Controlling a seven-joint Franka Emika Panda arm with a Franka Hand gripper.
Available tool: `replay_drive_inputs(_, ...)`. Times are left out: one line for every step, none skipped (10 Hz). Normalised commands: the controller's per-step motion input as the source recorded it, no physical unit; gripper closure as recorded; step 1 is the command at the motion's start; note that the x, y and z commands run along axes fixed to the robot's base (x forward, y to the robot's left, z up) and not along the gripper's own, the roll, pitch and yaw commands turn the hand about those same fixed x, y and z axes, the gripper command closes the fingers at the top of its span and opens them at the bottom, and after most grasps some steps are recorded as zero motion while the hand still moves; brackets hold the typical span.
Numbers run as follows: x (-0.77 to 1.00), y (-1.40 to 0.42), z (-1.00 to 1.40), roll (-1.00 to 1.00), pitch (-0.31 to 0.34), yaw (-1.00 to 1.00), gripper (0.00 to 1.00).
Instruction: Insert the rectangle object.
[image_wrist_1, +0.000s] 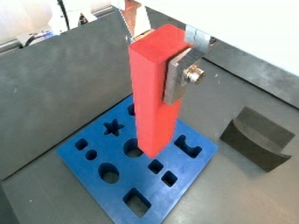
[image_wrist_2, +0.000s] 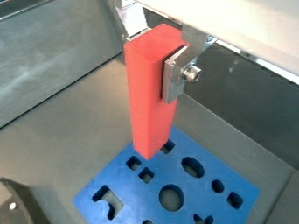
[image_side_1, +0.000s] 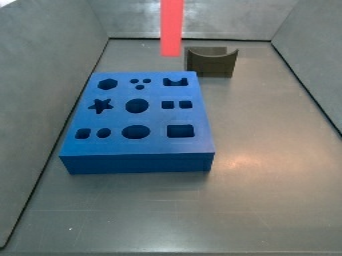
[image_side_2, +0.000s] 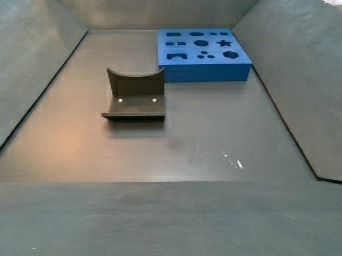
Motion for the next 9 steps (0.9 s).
replay_drive_inputs(0.00, -0.11, -0.59, 0.00, -0.091, -1.00, 1.00)
replay_drive_inputs(0.00, -0.12, -0.54, 0.00, -0.089, -0.94, 1.00)
replay_drive_inputs(0.00, -0.12, -0.55, 0.00, -0.077, -0.96, 1.00)
replay_drive_inputs(0.00, -0.12, -0.51, 0.00, -0.070, -0.98, 1.00)
replay_drive_inputs(0.19, -0.19, -0.50, 0.00, -0.020, -0.76, 1.00)
replay_drive_inputs(0.13, -0.25, -0.33, -0.01, -0.010, -0.75, 1.00)
replay_drive_inputs(0.00, -0.26, -0.19, -0.01, -0.017, -0.90, 1.00)
replay_drive_inputs(0.00, -0.19, -0.18, -0.01, -0.010, -0.96, 1.00)
replay_drive_inputs(0.00, -0.19, -0.19, -0.01, -0.009, -0.97, 1.00)
